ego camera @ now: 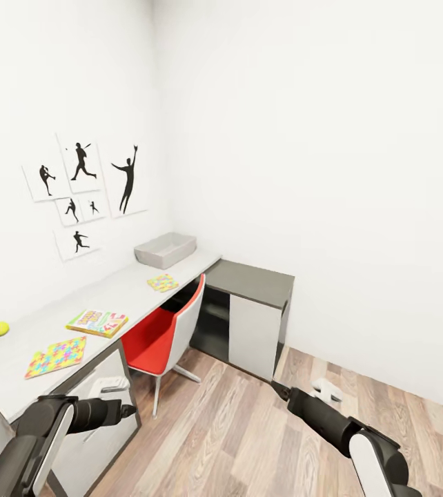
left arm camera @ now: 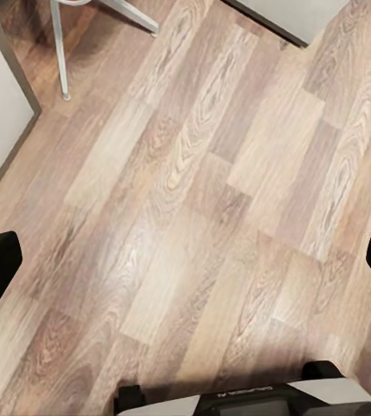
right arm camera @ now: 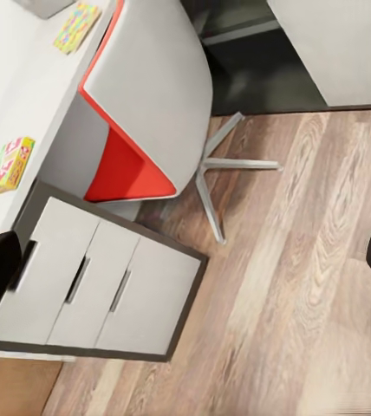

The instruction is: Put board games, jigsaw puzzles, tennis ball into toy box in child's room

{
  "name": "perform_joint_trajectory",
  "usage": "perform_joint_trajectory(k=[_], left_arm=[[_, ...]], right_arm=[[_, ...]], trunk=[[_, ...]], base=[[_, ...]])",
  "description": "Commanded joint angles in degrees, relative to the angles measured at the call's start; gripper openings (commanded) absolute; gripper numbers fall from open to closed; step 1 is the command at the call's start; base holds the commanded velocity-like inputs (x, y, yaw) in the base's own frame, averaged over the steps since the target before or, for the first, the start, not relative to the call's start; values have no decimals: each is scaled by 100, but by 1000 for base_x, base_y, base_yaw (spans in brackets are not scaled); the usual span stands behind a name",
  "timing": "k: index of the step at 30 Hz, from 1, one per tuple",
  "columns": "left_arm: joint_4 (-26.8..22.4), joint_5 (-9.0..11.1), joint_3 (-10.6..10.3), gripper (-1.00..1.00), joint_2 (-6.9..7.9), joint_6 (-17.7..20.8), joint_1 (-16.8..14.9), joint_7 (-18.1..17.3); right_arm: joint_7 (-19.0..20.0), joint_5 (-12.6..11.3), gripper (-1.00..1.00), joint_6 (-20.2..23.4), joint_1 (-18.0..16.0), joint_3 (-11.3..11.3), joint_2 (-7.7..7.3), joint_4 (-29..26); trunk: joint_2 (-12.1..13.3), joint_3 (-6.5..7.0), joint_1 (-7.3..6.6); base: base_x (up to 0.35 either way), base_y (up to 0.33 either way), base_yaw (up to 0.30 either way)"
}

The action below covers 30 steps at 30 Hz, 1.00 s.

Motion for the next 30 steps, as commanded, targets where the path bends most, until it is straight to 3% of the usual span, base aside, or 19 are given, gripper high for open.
perform_joint_trajectory(k=[1,16,30], left_arm=[[-2,7,12,100,2,27,-2,-13],[-2,7,84,100,-5,27,-7,-59],[-2,1,85,100,-2,27,-7,-126]], right_arm=[[44,25,100,37,-4,-20,8,-1],[49,24,100,31,-4,-38,8,7],[49,24,100,28,-4,-39,9,19]], trunk=[[-6,-3,0],[-6,-3,0],[-6,-3,0]], base=[[-239,194,-279],[-230,190,-279],[-55,50,-279]])
